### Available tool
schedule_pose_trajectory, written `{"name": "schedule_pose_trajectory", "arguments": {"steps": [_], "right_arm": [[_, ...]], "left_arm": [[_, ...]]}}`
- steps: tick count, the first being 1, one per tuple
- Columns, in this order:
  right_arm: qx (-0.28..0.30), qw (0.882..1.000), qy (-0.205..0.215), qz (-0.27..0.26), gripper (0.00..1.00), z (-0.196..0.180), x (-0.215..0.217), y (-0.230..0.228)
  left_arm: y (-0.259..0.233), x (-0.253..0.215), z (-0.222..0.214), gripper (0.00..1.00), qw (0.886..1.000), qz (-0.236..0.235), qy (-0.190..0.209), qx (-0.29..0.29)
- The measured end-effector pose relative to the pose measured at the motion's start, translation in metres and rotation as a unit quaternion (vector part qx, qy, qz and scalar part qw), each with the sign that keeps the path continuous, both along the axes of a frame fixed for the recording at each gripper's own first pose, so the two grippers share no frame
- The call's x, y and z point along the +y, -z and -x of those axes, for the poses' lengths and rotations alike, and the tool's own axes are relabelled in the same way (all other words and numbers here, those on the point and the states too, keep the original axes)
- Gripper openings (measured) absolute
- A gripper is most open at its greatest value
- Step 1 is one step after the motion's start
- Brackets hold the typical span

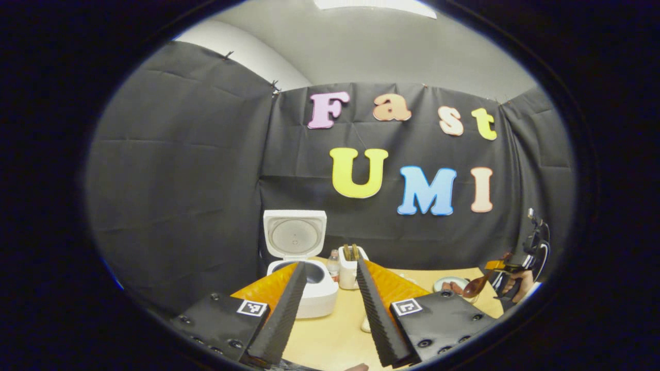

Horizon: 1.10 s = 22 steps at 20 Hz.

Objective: Close the left gripper, press the button to open the rice cooker; take a wooden spoon from the chopstick holder with the right hand, scoop a spoonful of rice and pour it into the rice cooker, then put the wooden spoon back into the chopstick holder.

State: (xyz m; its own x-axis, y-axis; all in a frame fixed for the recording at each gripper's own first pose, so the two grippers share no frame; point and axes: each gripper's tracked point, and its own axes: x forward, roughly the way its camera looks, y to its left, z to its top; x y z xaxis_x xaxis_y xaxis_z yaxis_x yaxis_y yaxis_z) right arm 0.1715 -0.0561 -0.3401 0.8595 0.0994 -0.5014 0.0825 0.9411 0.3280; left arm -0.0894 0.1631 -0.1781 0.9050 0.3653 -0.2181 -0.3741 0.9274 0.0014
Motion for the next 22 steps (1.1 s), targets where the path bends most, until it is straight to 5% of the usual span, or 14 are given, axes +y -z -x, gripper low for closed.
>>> {"name": "schedule_pose_trajectory", "arguments": {"steps": [5, 10, 15, 20, 22], "right_arm": [[0.007, 0.998, -0.063, -0.016, 0.19, 0.008, 0.106, 0.002], [0.058, 0.989, -0.135, -0.02, 0.19, 0.004, 0.187, 0.059], [0.088, 0.978, -0.188, 0.032, 0.19, 0.002, 0.205, 0.125], [0.086, 0.959, -0.244, 0.116, 0.19, 0.002, 0.214, 0.165], [0.101, 0.952, -0.264, 0.118, 0.19, 0.013, 0.224, 0.18]], "left_arm": [[-0.005, 0.045, 0.008, 0.72, 0.999, 0.024, 0.015, -0.015], [-0.01, 0.084, 0.011, 0.78, 1.0, 0.011, -0.023, -0.011], [0.003, 0.101, 0.014, 0.84, 0.996, -0.009, -0.08, 0.023], [0.017, 0.089, 0.015, 0.72, 0.993, -0.014, -0.106, 0.051], [0.016, 0.088, 0.019, 0.78, 0.992, -0.024, -0.112, 0.056]]}}
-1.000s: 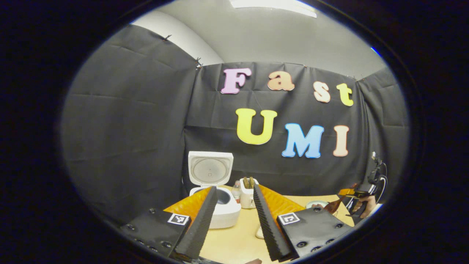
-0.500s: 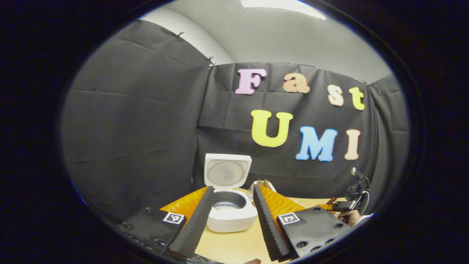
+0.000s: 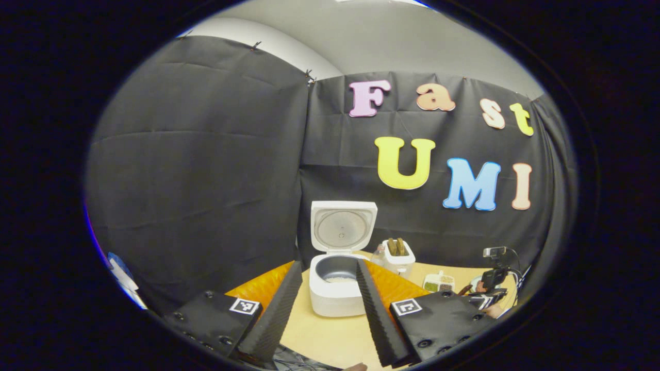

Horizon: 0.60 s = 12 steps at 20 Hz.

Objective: Close the left gripper, press the button to open the rice cooker; take a wooden spoon from the chopstick holder with the right hand, scoop a spoonful of rice and pour it into the rice cooker, then put the wooden spoon back into the chopstick holder.

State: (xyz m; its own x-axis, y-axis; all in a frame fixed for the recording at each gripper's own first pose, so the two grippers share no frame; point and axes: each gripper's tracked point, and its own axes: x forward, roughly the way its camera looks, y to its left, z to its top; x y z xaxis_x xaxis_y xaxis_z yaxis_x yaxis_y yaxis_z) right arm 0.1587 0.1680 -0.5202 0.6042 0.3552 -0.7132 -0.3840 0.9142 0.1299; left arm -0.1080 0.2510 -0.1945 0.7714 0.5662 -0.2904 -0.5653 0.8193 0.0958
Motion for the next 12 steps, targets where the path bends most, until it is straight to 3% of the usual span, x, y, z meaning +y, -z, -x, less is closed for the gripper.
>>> {"name": "schedule_pose_trajectory", "arguments": {"steps": [1, 3, 4, 8, 12], "right_arm": [[0.0, 1.0, -0.004, -0.004, 0.19, 0.002, 0.005, 0.0], [0.012, 1.0, -0.002, -0.019, 0.19, 0.003, 0.016, 0.001], [0.027, 0.999, 0.004, -0.036, 0.19, 0.006, 0.023, 0.003], [0.071, 0.992, 0.033, -0.102, 0.19, 0.006, 0.051, 0.003], [0.104, 0.979, 0.07, -0.162, 0.19, -0.004, 0.064, 0.003]], "left_arm": [[-0.001, 0.002, 0.001, 0.72, 1.0, -0.007, -0.004, 0.003], [0.0, 0.0, 0.005, 0.72, 1.0, -0.007, -0.012, 0.001], [-0.001, 0.0, 0.007, 0.84, 1.0, -0.003, -0.017, 0.0], [-0.004, 0.004, 0.02, 0.72, 0.999, -0.007, -0.036, -0.004], [-0.008, 0.006, 0.029, 0.72, 0.999, -0.012, -0.048, -0.002]]}}
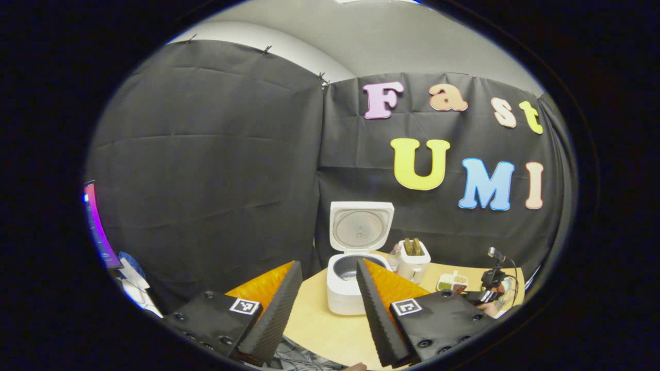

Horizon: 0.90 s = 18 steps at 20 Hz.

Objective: Close the left gripper, press the button to open the rice cooker; take a wooden spoon from the chopstick holder with the right hand, scoop a spoonful of rice and pour it into the rice cooker, then put the wooden spoon back into the chopstick holder.

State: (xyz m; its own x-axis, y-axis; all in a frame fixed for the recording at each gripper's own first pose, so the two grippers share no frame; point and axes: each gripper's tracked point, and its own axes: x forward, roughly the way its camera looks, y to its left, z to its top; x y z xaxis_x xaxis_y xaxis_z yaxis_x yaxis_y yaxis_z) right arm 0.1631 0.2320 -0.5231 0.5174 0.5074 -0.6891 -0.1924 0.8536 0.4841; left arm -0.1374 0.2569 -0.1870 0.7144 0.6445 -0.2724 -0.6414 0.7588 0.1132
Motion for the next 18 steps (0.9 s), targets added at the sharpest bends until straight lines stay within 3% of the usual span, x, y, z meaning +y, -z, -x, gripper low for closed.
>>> {"name": "schedule_pose_trajectory", "arguments": {"steps": [6, 11, 18], "right_arm": [[0.059, 0.991, 0.066, -0.103, 0.19, -0.012, -0.007, -0.001], [0.104, 0.963, 0.131, -0.213, 0.19, -0.016, -0.038, 0.004], [0.085, 0.944, 0.173, -0.269, 0.19, -0.023, -0.079, -0.029]], "left_arm": [[-0.008, -0.006, -0.007, 0.72, 1.0, -0.011, 0.004, 0.0], [-0.01, -0.01, -0.012, 0.72, 1.0, -0.016, 0.006, 0.013], [-0.02, -0.028, -0.038, 0.72, 0.998, -0.039, 0.036, 0.025]]}}
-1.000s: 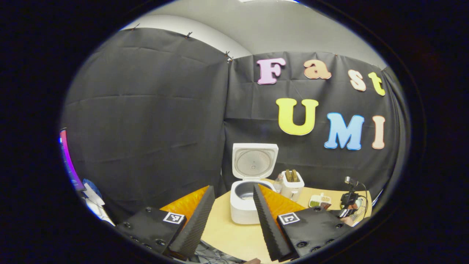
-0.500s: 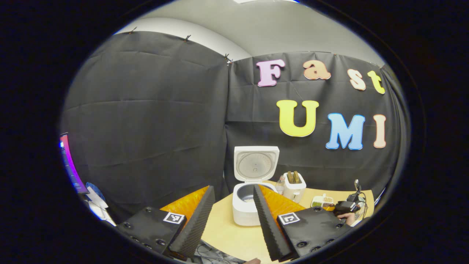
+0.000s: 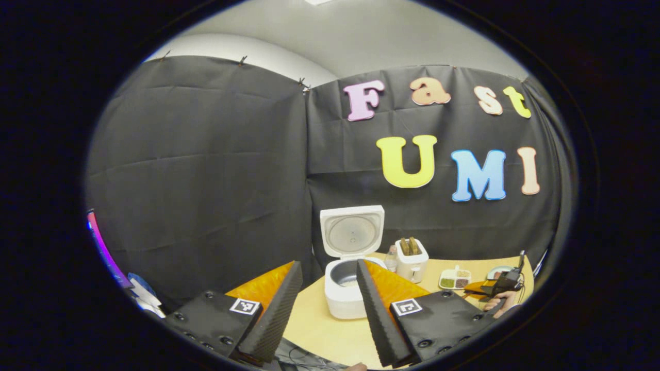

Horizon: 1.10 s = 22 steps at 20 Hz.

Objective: Close the left gripper, press the button to open the rice cooker; take a wooden spoon from the chopstick holder with the right hand, scoop a spoonful of rice and pour it into the rice cooker, then put the wooden spoon back into the chopstick holder.

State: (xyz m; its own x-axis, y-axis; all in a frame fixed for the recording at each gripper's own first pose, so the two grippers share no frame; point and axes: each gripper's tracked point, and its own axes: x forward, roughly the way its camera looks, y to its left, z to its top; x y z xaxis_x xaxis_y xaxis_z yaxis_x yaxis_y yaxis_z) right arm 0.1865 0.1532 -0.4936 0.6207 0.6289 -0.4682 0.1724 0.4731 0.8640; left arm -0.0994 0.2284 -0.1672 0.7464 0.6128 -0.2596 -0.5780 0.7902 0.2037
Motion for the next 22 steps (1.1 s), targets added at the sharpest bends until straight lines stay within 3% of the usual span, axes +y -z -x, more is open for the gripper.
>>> {"name": "schedule_pose_trajectory", "arguments": {"steps": [4, 9, 17, 19, 20, 22], "right_arm": [[-0.021, 0.999, 0.01, -0.023, 0.19, -0.002, -0.003, -0.041], [-0.049, 0.998, 0.001, -0.049, 0.19, 0.0, 0.029, -0.102], [-0.075, 0.991, -0.008, -0.114, 0.19, -0.003, 0.152, -0.191], [-0.096, 0.991, -0.023, -0.094, 0.19, -0.009, 0.189, -0.2], [-0.107, 0.991, -0.031, -0.079, 0.19, -0.013, 0.208, -0.201], [-0.13, 0.989, -0.05, -0.042, 0.19, -0.02, 0.246, -0.197]], "left_arm": [[-0.003, -0.002, -0.004, 0.72, 1.0, 0.01, 0.002, -0.012], [-0.011, 0.013, 0.008, 0.72, 0.999, 0.015, -0.006, -0.033], [-0.025, 0.065, 0.048, 0.81, 0.998, 0.023, -0.012, -0.054], [-0.027, 0.077, 0.056, 0.84, 0.998, 0.022, -0.008, -0.059], [-0.026, 0.083, 0.059, 0.72, 0.998, 0.024, -0.008, -0.061], [-0.023, 0.098, 0.065, 0.75, 0.997, 0.037, -0.012, -0.068]]}}
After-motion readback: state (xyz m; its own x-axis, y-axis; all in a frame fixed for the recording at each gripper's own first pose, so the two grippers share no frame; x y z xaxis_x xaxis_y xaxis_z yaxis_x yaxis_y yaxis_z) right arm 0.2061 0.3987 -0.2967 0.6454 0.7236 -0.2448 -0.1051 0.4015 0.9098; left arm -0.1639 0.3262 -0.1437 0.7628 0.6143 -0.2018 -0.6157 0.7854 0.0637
